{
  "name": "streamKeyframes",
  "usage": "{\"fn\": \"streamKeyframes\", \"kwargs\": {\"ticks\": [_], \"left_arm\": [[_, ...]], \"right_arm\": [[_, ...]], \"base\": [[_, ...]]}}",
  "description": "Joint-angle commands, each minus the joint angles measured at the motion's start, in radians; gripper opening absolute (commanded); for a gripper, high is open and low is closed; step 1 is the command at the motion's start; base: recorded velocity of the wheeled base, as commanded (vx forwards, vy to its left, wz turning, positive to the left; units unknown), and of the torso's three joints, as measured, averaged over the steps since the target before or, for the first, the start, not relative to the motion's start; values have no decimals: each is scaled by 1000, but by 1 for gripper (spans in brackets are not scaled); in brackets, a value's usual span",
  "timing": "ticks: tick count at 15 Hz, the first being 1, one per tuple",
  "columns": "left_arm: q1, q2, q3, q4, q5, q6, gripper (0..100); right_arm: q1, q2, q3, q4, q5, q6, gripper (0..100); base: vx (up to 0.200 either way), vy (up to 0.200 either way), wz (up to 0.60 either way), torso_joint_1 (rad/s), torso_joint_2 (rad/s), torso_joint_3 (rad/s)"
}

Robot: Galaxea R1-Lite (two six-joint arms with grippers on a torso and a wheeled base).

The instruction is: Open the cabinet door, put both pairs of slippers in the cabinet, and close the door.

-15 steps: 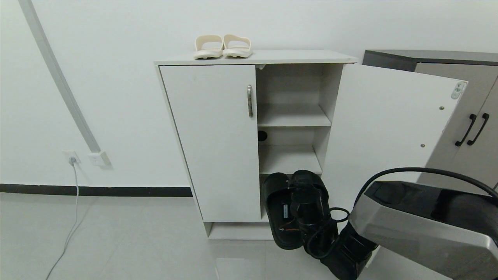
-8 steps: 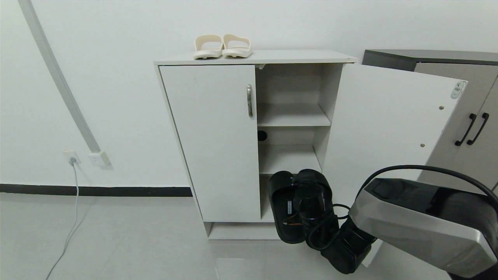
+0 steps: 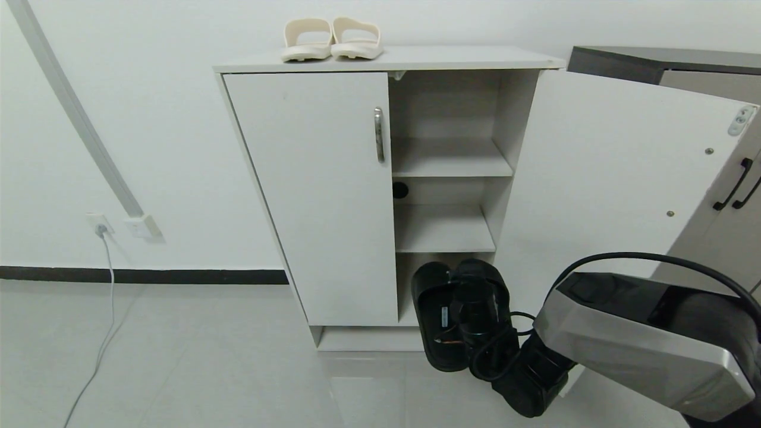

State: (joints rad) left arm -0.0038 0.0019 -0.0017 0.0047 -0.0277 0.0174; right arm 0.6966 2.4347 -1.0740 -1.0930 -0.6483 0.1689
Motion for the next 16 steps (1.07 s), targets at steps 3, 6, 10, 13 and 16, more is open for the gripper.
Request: {"fn": "streamKeyframes", "kwargs": {"ticks": [3,6,10,13,16], "left_arm": [[1,3,0,1,0,1,0],[1,3,0,1,0,1,0],[1,1,0,-2,0,1,0],[1,1,0,-2,2,1,0],[1,1,0,-2,2,-1,0]], "right_arm": [[-11,7,0,-2,-1,1,0],[-17,10,0,-2,-1,1,0],[-14,23,-1,-99,-13,-22,0],[-19,46,-1,-251,-10,-124,0],[-16,43,-3,-289,-11,-151,0]], "base": [[0,0,0,1,1,-193],[0,0,0,5,2,-196],[0,0,0,4,5,-188],[0,0,0,0,5,-55],[0,0,0,0,0,0]]}}
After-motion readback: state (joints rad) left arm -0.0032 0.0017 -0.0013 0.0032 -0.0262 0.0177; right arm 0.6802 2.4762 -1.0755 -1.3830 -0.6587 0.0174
